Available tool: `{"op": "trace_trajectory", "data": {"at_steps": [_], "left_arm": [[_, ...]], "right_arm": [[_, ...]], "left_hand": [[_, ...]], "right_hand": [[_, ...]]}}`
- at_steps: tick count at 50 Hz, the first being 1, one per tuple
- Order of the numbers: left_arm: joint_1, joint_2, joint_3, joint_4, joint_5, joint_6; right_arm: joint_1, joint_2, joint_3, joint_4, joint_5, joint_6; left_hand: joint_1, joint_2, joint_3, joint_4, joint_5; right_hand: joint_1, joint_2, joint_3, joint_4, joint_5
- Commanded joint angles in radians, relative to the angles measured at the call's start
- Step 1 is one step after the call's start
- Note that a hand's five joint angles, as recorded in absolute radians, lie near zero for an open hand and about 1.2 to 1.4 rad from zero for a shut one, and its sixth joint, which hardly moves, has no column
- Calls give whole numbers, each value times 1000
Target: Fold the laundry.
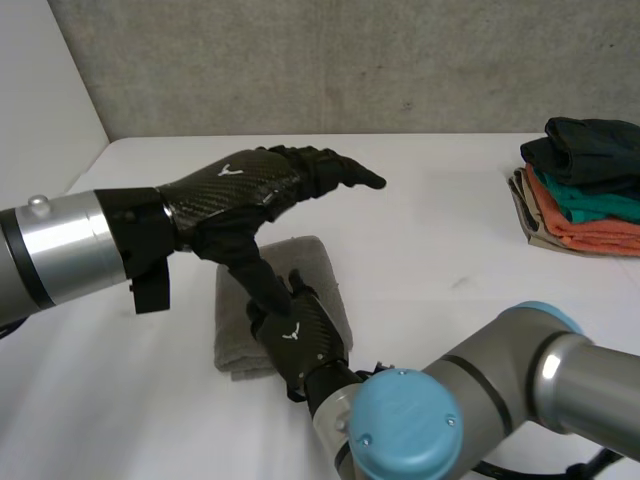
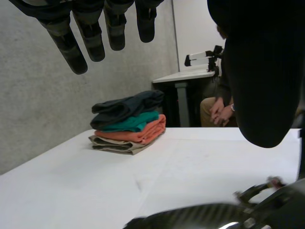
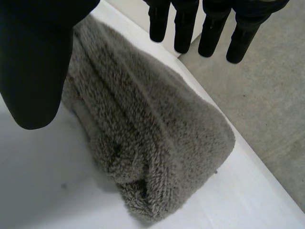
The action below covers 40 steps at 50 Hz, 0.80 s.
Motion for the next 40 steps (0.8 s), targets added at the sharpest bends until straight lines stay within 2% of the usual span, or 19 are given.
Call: {"op": "trace_trajectory", "data": {"at_steps": [1, 7, 21, 24, 26, 35, 40], "left_arm": [[-26, -2, -33, 39, -64, 4], [-25, -2, -54, 88, -84, -2], [-16, -2, -68, 131, -92, -39], [-14, -2, -70, 136, -92, -45], [-10, -1, -71, 139, -92, -50], [20, 20, -41, 159, -99, -76], [39, 60, 11, 194, -134, -142]], "right_arm": [[-24, 91, -75, -41, 7, -27], [-44, 126, -114, -53, 1, -39], [-72, 173, -190, -71, -25, -51], [-81, 193, -219, -67, -44, -51], [-87, 201, -237, -68, -56, -51], [-158, 101, -346, -99, -64, -22], [-234, 32, -417, -151, -71, 2]], "left_hand": [[9, -28, -36, -27, -50], [9, -28, -36, -27, -50], [9, -28, -36, -27, -50], [9, -28, -36, -27, -50], [9, -28, -36, -27, -50], [9, -28, -36, -27, -50], [9, -28, -36, -27, -50]], "right_hand": [[163, 148, 146, 148, 140], [289, 274, 272, 274, 266], [386, 371, 369, 371, 363], [760, 746, 744, 745, 738], [1107, 1092, 1090, 1092, 1084], [1109, 1094, 1092, 1094, 1086], [1109, 1094, 1092, 1094, 1086]]}}
